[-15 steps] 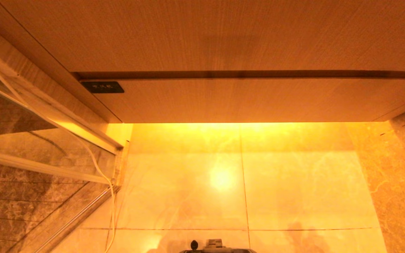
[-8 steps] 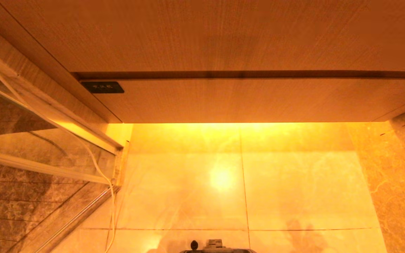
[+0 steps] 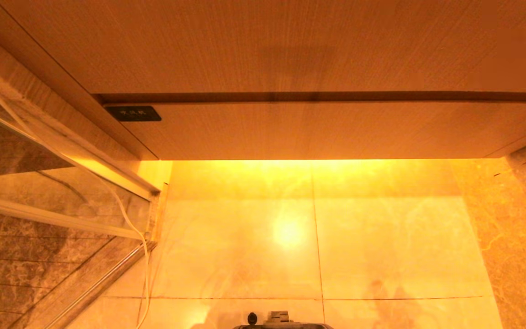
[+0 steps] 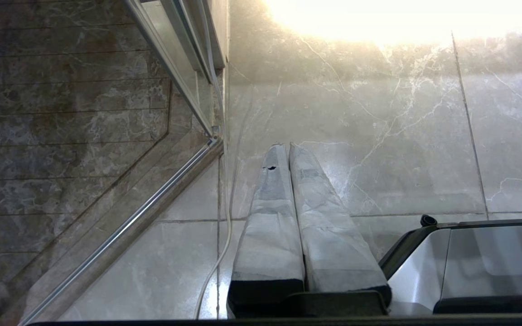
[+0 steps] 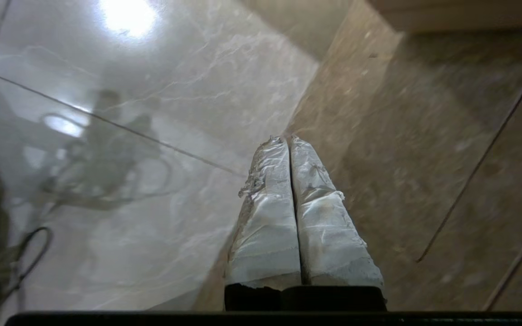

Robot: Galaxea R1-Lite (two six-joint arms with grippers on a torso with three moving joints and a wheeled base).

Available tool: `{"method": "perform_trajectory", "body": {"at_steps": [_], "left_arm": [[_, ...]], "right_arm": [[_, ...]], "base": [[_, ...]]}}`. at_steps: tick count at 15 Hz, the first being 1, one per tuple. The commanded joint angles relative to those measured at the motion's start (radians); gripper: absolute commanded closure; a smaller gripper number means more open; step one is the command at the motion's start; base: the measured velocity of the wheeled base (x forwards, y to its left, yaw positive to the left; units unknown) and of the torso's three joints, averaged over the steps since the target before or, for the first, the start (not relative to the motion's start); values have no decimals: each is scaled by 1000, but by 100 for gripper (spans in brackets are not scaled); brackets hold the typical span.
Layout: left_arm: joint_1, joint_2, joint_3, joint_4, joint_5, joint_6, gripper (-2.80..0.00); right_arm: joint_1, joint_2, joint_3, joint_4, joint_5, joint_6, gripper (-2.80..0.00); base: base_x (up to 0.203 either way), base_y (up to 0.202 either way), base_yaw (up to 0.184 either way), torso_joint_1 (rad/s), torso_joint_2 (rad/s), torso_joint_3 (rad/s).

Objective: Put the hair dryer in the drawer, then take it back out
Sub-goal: Pull open the drawer

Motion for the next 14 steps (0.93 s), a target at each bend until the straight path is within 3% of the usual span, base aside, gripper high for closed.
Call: {"method": "perform_trajectory", "body": {"at_steps": [1, 3, 5, 8, 9, 10, 14], "left_arm": [[0, 0, 2, 0, 0, 0, 0], [0, 0, 2, 0, 0, 0, 0], [0, 0, 2, 0, 0, 0, 0], [0, 0, 2, 0, 0, 0, 0], [0, 0, 2, 0, 0, 1, 0], [0, 0, 2, 0, 0, 0, 0], [0, 0, 2, 0, 0, 1, 0]], "right_arm": [[7, 25, 0, -44, 5, -89, 0], [71, 59, 5, -108, 91, -145, 0], [80, 71, 8, -114, 176, -184, 0], [80, 92, 14, -114, 193, -210, 0], [79, 104, 9, -112, 210, -215, -100], [76, 111, 8, -110, 247, -218, -280], [72, 101, 10, -159, 254, -218, -280]], "base": [[0, 0, 0, 0, 0, 0], [0, 0, 0, 0, 0, 0], [0, 0, 0, 0, 0, 0], [0, 0, 0, 0, 0, 0], [0, 0, 0, 0, 0, 0], [0, 0, 0, 0, 0, 0], [0, 0, 0, 0, 0, 0]]}}
